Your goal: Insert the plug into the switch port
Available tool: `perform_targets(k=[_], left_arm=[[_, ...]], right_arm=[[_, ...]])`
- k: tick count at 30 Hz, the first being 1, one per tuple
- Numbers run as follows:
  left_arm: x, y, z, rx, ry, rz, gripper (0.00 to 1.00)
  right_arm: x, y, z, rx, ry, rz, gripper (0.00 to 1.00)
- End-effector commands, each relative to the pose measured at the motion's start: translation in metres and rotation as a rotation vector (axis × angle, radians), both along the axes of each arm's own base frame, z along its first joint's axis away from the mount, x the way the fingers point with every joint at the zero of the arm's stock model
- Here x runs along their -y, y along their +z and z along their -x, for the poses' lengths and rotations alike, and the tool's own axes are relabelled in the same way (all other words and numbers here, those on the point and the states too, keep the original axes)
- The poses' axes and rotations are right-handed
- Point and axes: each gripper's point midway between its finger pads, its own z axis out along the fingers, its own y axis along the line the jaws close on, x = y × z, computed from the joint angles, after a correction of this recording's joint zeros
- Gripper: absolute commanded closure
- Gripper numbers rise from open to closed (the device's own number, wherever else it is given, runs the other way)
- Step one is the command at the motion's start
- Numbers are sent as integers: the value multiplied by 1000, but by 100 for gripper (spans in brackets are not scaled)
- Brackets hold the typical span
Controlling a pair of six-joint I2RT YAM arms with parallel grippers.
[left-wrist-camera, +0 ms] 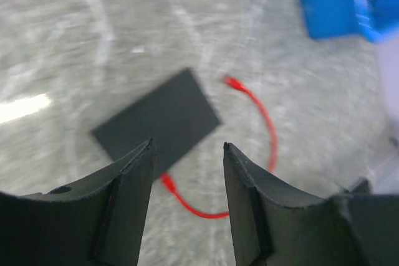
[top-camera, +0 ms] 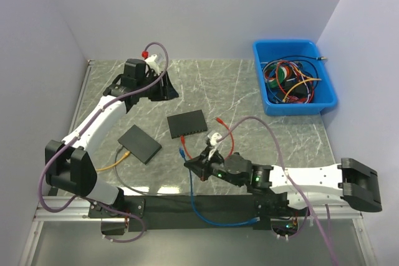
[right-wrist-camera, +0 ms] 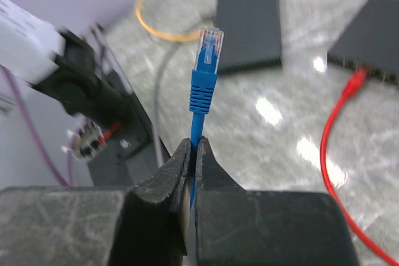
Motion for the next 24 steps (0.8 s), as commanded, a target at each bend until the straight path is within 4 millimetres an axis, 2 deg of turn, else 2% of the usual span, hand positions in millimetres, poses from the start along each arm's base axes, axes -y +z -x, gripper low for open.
perform_targets(k=[1, 4, 6, 7, 8, 11, 12, 13, 14, 15, 16, 17, 19, 21, 22, 24], left_arm=[[32, 41, 20, 112, -207, 149, 47], [34, 43, 23, 119, -226, 159, 47], [34, 41, 21, 116, -220, 153, 47], [34, 40, 21, 114, -219, 151, 48], [33, 38, 20, 112, -216, 146, 48], [32, 37, 19, 122, -203, 127, 48], [31, 36, 19, 121, -199, 122, 48], [31, 34, 18, 117, -196, 115, 48], [30, 32, 17, 117, -184, 104, 48], [31, 31, 17, 116, -186, 101, 48], [31, 29, 18, 109, -184, 95, 49], [30, 28, 16, 108, -177, 87, 49], [27, 25, 13, 107, -155, 73, 49], [24, 23, 11, 104, -134, 61, 49], [24, 24, 11, 106, -133, 60, 49], [22, 21, 9, 98, -117, 48, 50]], right_arm=[[5, 50, -7, 95, -30, -172, 100], [19, 53, -17, 74, -122, -245, 100], [27, 41, -45, 36, -310, -205, 100], [29, 23, -53, 24, -367, -117, 100], [21, 21, -68, 25, -452, -73, 100], [4, 5, -88, 48, -555, 39, 100], [-5, 0, -90, 47, -543, 59, 100], [-29, 0, -90, 26, -470, 33, 100], [-41, 4, -96, -2, -385, -15, 100], [-70, 12, -67, -51, -133, -90, 100], [-75, 35, -67, -28, -111, -206, 100], [-77, 43, -68, -43, -132, -245, 100], [-83, 54, -85, -34, -219, -224, 100], [-94, 31, -96, -58, -242, -143, 100], [-106, 28, -93, -66, -178, -132, 100], [-103, 26, -93, -48, -160, -122, 100]])
